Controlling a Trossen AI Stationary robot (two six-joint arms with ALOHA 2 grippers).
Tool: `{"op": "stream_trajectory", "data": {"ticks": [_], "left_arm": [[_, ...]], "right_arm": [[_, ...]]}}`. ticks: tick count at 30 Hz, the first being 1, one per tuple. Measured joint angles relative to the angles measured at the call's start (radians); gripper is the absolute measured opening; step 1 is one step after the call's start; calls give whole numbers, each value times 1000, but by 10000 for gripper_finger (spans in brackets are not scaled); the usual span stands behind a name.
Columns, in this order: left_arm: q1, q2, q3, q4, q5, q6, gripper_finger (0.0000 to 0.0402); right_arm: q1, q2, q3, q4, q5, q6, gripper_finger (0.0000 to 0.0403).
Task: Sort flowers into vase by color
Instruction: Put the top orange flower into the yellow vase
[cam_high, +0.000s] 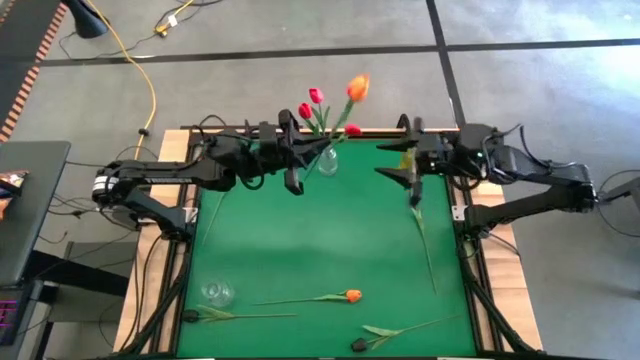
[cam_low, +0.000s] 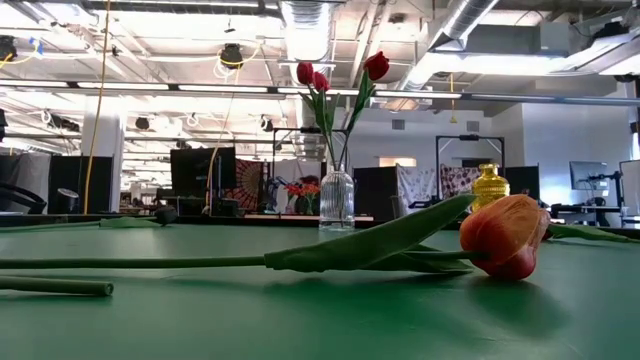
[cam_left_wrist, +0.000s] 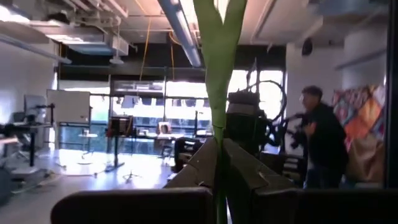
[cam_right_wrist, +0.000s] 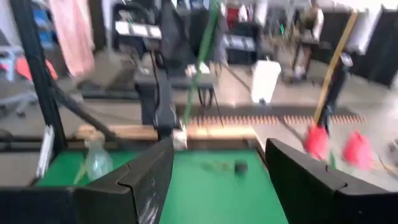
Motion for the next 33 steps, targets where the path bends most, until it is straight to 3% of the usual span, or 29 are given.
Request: {"op": "stream_trajectory", "data": {"ticks": [8,13,33], "left_arm": [[-1,77,1,119,1,-129,0],[-2,102,0,157,29,-169,0],[0,101,0,118,33,-117,0]], "right_arm": [[-41,150,0,348,-185,75,282],[-81,203,0,383,-254,204,282],[-104,296,0,508,-296,285,281]]}}
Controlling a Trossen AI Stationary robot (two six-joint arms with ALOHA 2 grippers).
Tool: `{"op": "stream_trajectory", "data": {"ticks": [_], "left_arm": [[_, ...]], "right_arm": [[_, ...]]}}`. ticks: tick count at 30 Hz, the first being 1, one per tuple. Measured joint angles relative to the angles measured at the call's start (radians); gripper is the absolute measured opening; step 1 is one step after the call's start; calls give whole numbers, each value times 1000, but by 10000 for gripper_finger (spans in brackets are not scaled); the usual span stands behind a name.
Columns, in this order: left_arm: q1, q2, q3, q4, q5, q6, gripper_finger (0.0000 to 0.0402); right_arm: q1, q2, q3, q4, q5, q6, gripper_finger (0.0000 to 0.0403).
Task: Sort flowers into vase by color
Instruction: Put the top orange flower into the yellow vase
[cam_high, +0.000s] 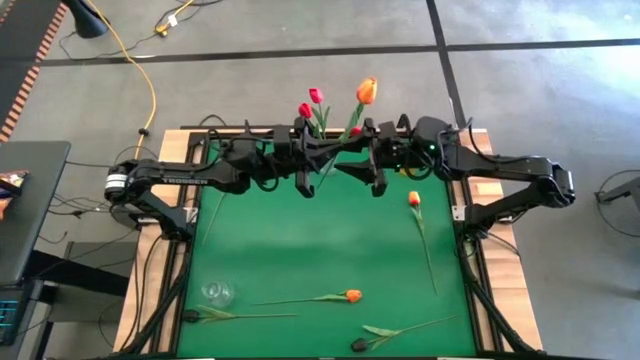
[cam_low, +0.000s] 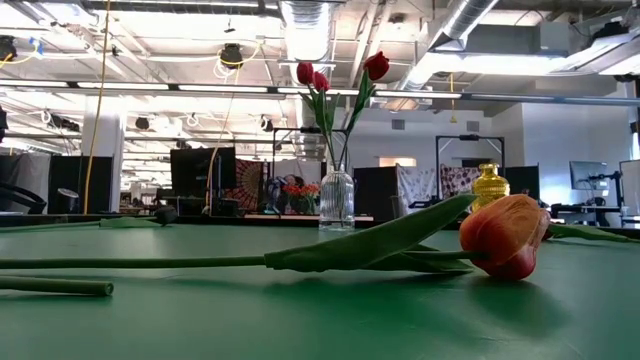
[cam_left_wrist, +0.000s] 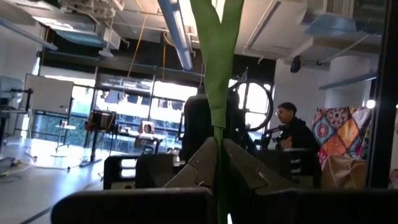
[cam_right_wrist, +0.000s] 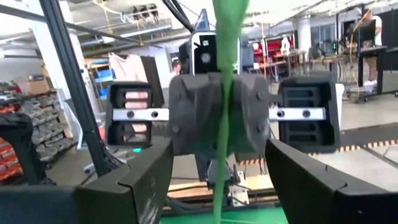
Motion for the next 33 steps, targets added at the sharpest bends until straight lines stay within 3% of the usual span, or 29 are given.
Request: {"op": "stream_trajectory", "data": {"ticks": [8,21,33], "left_arm": [[0,0,0,-14,-8,0,0],[0,0,0,1,-19,1,0],[0,0,0,-3,-32,-18,0]], "right_arm": [[0,-1,0,41,2,2,249],[-12,0,0,13,8,-1,116],[-20,0,0,15,9,-10,20]]}}
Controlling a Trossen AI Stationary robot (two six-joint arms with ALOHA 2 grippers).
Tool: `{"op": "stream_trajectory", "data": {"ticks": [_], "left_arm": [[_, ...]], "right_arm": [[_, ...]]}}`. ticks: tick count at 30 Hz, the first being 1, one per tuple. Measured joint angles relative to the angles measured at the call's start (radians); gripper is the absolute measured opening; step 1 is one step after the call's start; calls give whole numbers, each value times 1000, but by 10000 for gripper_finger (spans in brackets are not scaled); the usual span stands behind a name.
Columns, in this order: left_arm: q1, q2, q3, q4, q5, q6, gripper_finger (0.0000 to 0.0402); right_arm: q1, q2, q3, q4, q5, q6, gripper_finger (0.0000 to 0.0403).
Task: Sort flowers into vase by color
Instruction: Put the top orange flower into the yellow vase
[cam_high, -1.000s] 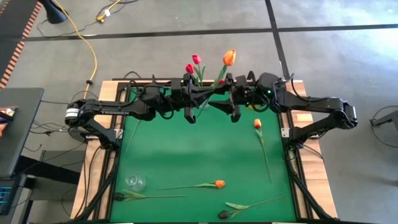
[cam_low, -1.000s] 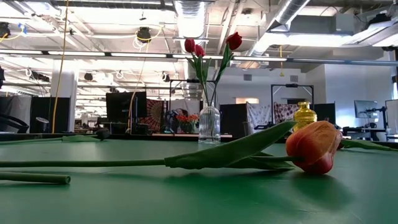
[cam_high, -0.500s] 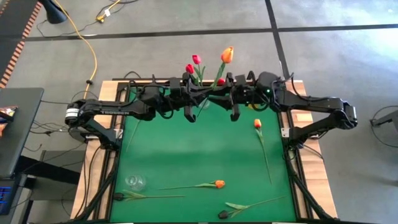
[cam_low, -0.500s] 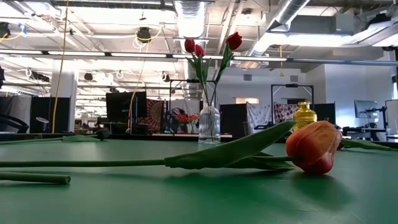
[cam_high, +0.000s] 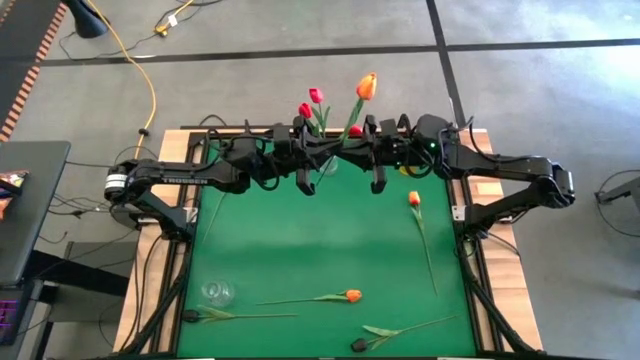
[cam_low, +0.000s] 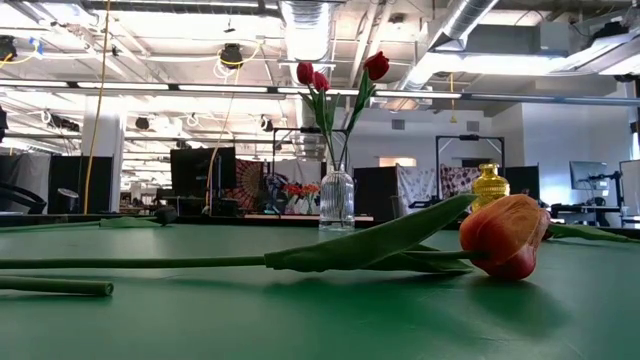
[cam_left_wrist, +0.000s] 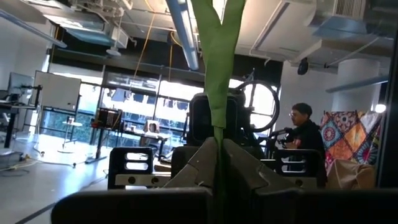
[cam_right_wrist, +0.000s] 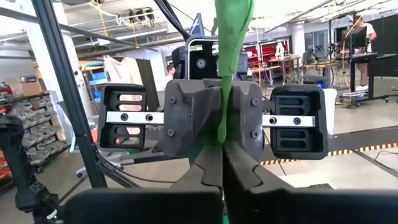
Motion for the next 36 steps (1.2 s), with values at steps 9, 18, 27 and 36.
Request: {"op": "stream_trajectory", "data": {"ticks": [9,18,27,36], "left_arm": [[0,-7,0,-36,42,31,77],[41,-79,0,-224,33,13,162],[55,-112,0,-411,33,-13,163],[54,-102,0,-419,28,-16,163]], "right_arm": [[-44,-65,0,-91,2,-45,22],[-203,-227,0,-429,29,-84,20],[-403,-405,-65,-671,164,-186,19],[-663,-542,-377,-511,162,-126,19]]}}
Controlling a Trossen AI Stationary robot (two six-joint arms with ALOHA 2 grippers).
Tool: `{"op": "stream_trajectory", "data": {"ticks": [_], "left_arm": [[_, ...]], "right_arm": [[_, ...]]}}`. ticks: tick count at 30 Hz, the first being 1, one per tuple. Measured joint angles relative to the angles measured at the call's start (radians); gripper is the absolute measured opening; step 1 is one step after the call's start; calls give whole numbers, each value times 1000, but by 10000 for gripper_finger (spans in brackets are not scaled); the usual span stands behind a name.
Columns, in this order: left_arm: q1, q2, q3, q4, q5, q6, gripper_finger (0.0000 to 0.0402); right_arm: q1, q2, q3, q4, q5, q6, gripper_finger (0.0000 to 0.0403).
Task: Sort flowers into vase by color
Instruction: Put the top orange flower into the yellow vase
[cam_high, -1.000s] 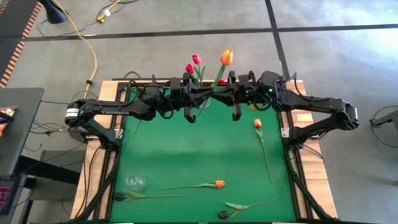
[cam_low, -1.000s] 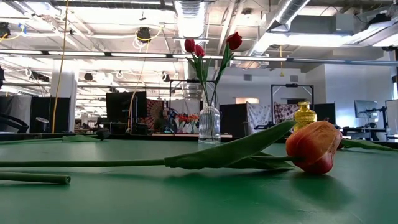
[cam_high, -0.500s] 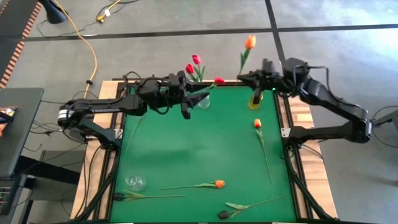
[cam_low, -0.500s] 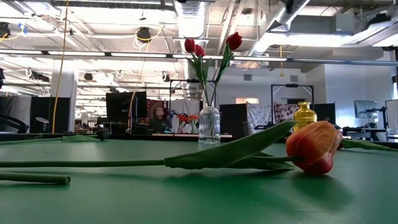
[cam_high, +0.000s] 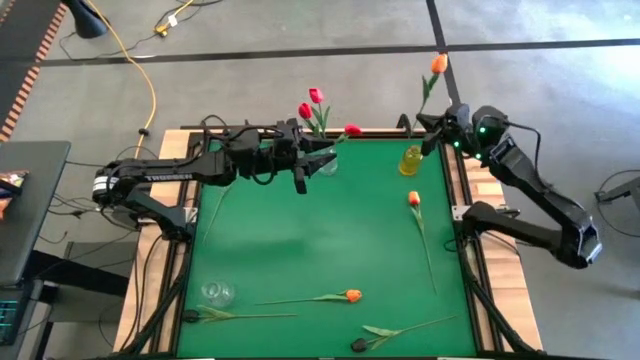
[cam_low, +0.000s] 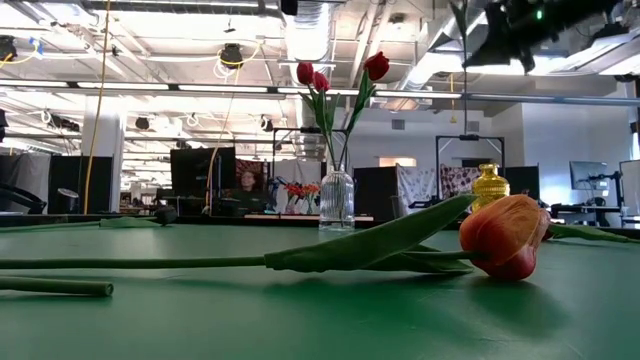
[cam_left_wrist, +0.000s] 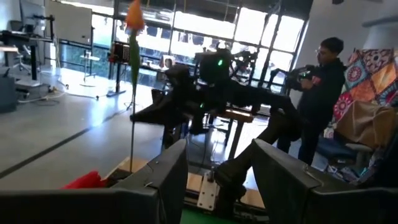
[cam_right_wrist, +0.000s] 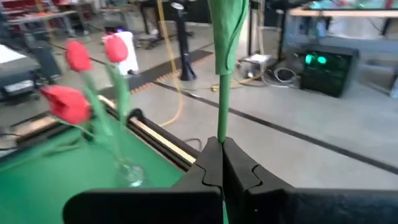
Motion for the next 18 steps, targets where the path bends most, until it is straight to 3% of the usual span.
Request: {"op": "stream_trajectory", "data": {"ticks": [8,18], "left_arm": [[0,2,0,-3,-74,-4,163],[0,2,0,-3,-75,-3,162]], "right_arm": [[-77,-11,-86,36,0,1,19],[-117,-10,-112,-3,3,-22,19]]}}
